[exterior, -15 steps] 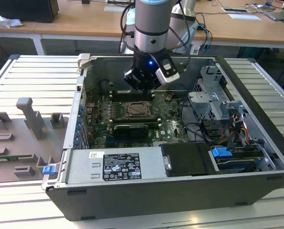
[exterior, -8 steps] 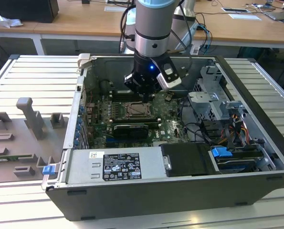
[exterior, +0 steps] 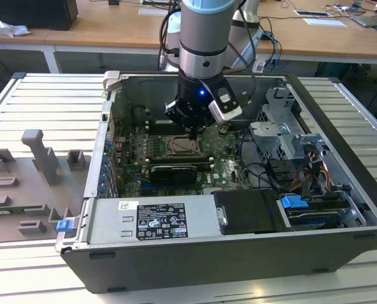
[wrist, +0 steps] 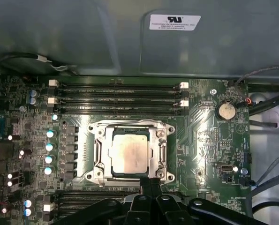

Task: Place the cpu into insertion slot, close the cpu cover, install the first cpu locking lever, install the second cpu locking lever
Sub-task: 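Install the second cpu locking lever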

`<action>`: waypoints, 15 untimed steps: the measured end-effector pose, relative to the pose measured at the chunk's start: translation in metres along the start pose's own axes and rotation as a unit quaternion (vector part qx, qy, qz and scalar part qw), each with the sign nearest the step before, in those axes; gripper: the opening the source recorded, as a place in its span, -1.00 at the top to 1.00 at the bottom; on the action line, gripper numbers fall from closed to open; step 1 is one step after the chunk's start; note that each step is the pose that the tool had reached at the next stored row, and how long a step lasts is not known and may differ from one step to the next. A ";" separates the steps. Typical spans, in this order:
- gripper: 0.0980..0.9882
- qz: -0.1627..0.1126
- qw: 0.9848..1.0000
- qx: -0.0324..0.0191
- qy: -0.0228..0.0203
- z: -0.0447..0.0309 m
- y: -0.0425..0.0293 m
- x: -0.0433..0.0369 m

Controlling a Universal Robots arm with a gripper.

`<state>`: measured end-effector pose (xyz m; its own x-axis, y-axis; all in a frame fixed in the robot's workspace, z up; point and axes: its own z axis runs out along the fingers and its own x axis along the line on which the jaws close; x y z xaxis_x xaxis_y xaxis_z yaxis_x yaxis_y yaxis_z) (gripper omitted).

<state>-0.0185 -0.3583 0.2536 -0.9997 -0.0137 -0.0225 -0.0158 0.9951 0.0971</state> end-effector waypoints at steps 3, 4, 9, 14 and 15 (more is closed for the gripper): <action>0.98 0.000 1.000 0.000 0.000 0.0000 -0.0010 0.0004; 0.98 0.000 1.000 0.000 0.000 -0.0001 -0.0012 0.0008; 0.98 -0.001 1.000 0.000 0.000 -0.0003 -0.0026 0.0028; 0.98 -0.001 1.000 -0.001 0.000 -0.0004 -0.0056 0.0033; 0.98 -0.001 1.000 -0.001 0.000 -0.0005 -0.0061 0.0033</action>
<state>-0.0217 -0.3645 0.2534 -0.9996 -0.0157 -0.0225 -0.0178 0.9950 0.0987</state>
